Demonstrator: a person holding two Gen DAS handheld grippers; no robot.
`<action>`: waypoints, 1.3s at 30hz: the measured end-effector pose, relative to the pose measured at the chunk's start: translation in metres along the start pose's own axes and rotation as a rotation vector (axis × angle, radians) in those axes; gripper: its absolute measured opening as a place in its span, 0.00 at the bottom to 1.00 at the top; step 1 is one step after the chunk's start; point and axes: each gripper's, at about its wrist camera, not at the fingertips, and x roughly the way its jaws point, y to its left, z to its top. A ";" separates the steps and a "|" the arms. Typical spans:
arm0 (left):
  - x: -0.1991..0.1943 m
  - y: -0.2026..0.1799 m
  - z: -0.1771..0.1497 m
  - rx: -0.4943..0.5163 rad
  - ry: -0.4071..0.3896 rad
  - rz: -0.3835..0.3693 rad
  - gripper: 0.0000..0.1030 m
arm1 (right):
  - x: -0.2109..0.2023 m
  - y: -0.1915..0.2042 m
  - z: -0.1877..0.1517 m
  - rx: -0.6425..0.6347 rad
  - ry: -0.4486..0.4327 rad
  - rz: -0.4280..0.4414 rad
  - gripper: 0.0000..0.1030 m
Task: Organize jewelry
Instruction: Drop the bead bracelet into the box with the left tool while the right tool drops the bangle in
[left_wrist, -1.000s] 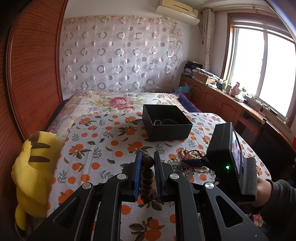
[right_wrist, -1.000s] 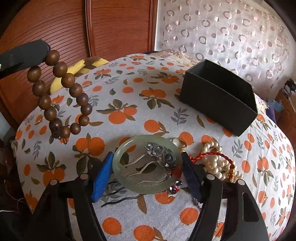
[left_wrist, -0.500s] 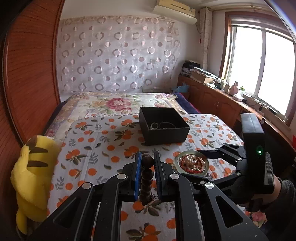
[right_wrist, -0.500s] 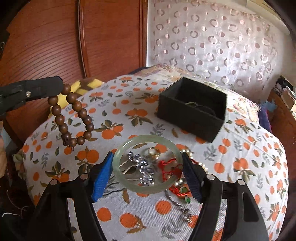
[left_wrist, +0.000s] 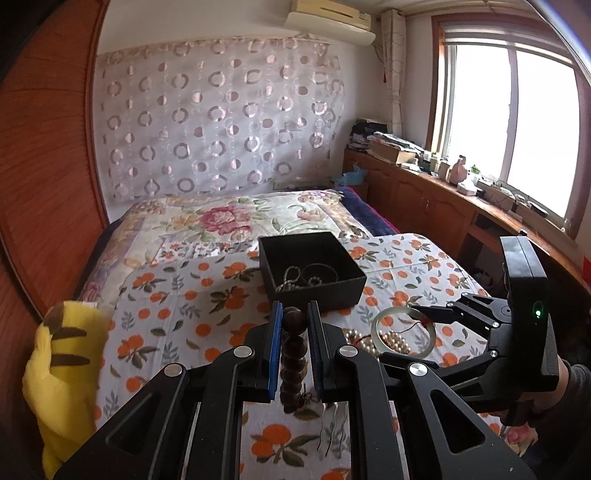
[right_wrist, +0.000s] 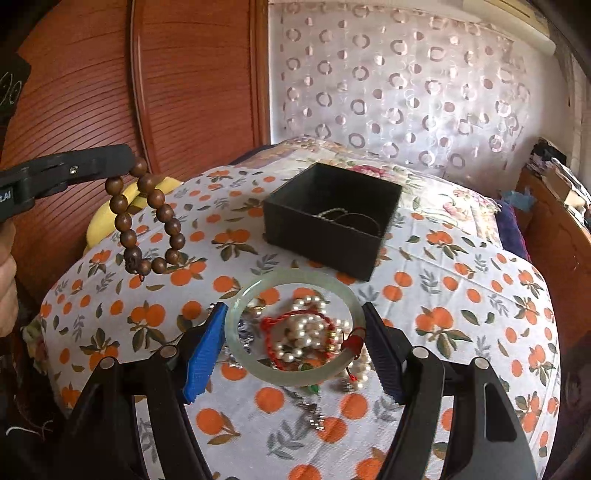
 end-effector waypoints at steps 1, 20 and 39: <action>0.002 -0.001 0.003 0.006 -0.001 0.000 0.12 | -0.001 -0.002 0.000 0.001 -0.002 -0.001 0.72; 0.100 -0.023 0.078 0.059 0.014 -0.035 0.12 | 0.010 -0.062 0.040 0.009 -0.061 -0.004 0.72; 0.149 0.020 0.080 0.006 0.030 -0.013 0.46 | 0.066 -0.083 0.082 -0.019 -0.039 -0.002 0.72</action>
